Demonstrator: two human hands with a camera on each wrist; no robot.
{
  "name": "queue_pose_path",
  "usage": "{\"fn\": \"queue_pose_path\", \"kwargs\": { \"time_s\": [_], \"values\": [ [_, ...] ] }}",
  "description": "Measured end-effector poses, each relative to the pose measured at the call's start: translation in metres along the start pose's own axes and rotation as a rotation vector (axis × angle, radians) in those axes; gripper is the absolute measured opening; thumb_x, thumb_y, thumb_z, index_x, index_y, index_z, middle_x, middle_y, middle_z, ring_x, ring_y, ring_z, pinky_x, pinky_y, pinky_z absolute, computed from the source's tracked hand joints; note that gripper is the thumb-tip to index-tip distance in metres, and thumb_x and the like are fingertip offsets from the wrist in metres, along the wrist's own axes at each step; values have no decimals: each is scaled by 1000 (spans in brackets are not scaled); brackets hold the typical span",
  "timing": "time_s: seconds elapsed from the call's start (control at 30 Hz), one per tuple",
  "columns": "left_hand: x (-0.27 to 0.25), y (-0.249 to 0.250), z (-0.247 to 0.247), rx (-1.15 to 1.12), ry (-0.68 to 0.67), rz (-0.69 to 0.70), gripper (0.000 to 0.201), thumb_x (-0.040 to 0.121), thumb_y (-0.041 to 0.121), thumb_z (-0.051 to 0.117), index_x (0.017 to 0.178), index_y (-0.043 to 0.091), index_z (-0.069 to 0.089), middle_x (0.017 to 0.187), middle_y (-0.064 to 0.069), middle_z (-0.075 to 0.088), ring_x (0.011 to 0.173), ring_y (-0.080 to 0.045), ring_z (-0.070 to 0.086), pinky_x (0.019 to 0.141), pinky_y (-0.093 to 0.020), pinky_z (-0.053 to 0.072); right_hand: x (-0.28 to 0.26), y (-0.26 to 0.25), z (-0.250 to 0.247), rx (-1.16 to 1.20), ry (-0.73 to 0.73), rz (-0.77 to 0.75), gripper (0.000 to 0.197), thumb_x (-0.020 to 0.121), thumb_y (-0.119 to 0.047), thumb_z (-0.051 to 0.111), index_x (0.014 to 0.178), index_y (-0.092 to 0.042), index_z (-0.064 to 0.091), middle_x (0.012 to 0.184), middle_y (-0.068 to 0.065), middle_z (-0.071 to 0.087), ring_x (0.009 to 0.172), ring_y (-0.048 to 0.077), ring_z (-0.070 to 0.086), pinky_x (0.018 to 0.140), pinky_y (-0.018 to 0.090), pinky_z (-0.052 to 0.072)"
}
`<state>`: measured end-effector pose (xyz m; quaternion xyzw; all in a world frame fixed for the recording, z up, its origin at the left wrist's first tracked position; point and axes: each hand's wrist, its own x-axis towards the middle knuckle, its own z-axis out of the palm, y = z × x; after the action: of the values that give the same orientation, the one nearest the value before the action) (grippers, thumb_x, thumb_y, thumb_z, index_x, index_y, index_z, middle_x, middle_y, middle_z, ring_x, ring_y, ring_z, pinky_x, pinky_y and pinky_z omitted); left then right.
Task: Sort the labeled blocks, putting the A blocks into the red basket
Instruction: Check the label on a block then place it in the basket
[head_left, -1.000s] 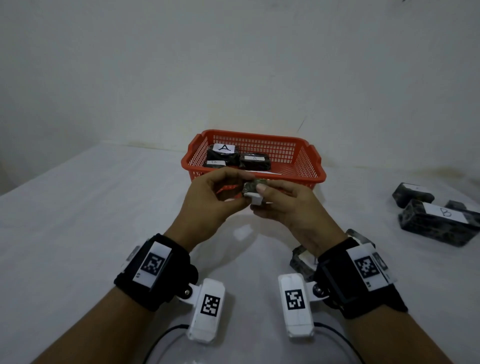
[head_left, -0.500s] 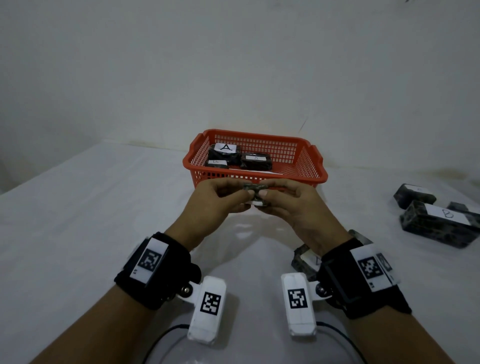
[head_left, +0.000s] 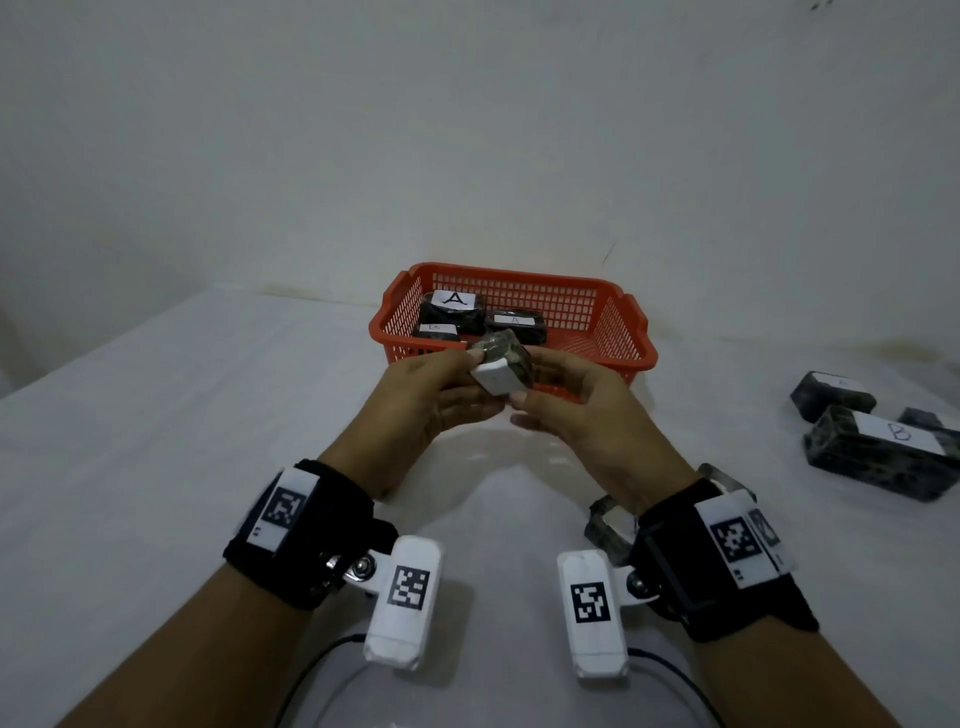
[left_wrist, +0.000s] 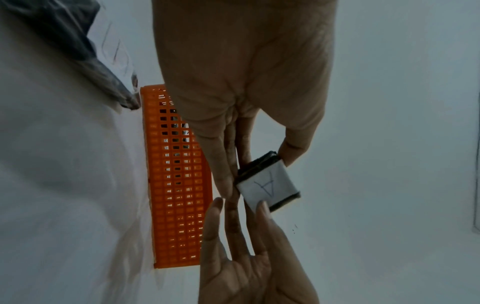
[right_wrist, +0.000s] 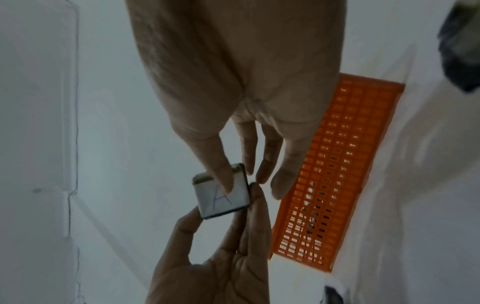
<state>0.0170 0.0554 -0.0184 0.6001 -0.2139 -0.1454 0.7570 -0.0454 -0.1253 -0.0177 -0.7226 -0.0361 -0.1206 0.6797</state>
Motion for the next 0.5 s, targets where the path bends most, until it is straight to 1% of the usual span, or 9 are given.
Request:
{"fn": "queue_pose_path", "kwargs": {
  "time_s": [0.07, 0.13, 0.17, 0.23, 0.27, 0.33, 0.4, 0.43, 0.5],
  "values": [
    [2, 4, 0, -4, -7, -22, 31, 105, 27, 48, 121, 8, 67, 112, -18, 77, 106, -31, 75, 94, -44, 57, 4, 1, 6, -28, 29, 4, 35, 96, -9, 71, 131, -14, 70, 126, 2, 74, 115, 19, 72, 89, 31, 63],
    [4, 10, -2, 84, 7, -26, 34, 106, 32, 46, 120, 9, 68, 107, -16, 78, 101, -29, 77, 87, -40, 61, 9, -1, 8, -25, 81, 6, 30, 97, -14, 71, 126, -15, 72, 120, 3, 77, 112, 18, 74, 94, 34, 63],
    [5, 14, -4, 154, 39, -4, 35, 106, 34, 47, 119, 10, 69, 103, -15, 79, 97, -28, 77, 83, -38, 63, 12, -4, 8, -11, 102, 13, 27, 96, -17, 72, 123, -15, 73, 117, 3, 78, 110, 18, 75, 95, 36, 62],
    [8, 22, -13, 283, 171, 87, 33, 104, 35, 53, 114, 12, 73, 94, -9, 80, 88, -22, 78, 74, -30, 63, 19, -12, 6, 44, 115, 42, 25, 95, -20, 75, 119, -11, 75, 111, 7, 80, 103, 21, 78, 94, 39, 63],
    [10, 26, -20, 334, 256, 139, 28, 102, 34, 57, 109, 14, 75, 90, -5, 81, 84, -16, 78, 72, -27, 62, 23, -15, 5, 65, 117, 56, 25, 95, -18, 75, 117, -7, 75, 108, 9, 81, 98, 22, 78, 89, 37, 64],
    [21, 34, -37, 411, 390, 207, 16, 96, 30, 64, 99, 21, 77, 86, 3, 80, 81, -8, 76, 75, -27, 59, 34, -25, 2, 46, 131, 67, 21, 95, -14, 74, 114, -4, 74, 103, 14, 81, 85, 22, 78, 77, 30, 65],
    [37, 43, -52, 460, 442, 213, 12, 87, 29, 69, 92, 24, 78, 86, 5, 80, 89, -12, 76, 83, -34, 59, 48, -33, 1, 29, 143, 90, 22, 94, -12, 75, 113, -1, 72, 101, 18, 79, 76, 22, 77, 67, 27, 63],
    [46, 47, -57, 472, 448, 200, 14, 84, 29, 69, 91, 22, 79, 87, 5, 79, 91, -15, 74, 84, -35, 59, 56, -35, 0, 23, 145, 105, 20, 94, -11, 75, 111, -1, 72, 100, 18, 78, 73, 22, 76, 64, 26, 62],
    [66, 53, -66, 511, 461, 153, 14, 86, 24, 68, 94, 19, 78, 91, 3, 76, 88, -14, 70, 76, -30, 56, 71, -38, 1, -8, 140, 128, 11, 93, -10, 75, 100, -2, 75, 96, 19, 77, 70, 22, 74, 61, 25, 60]
  ]
}}
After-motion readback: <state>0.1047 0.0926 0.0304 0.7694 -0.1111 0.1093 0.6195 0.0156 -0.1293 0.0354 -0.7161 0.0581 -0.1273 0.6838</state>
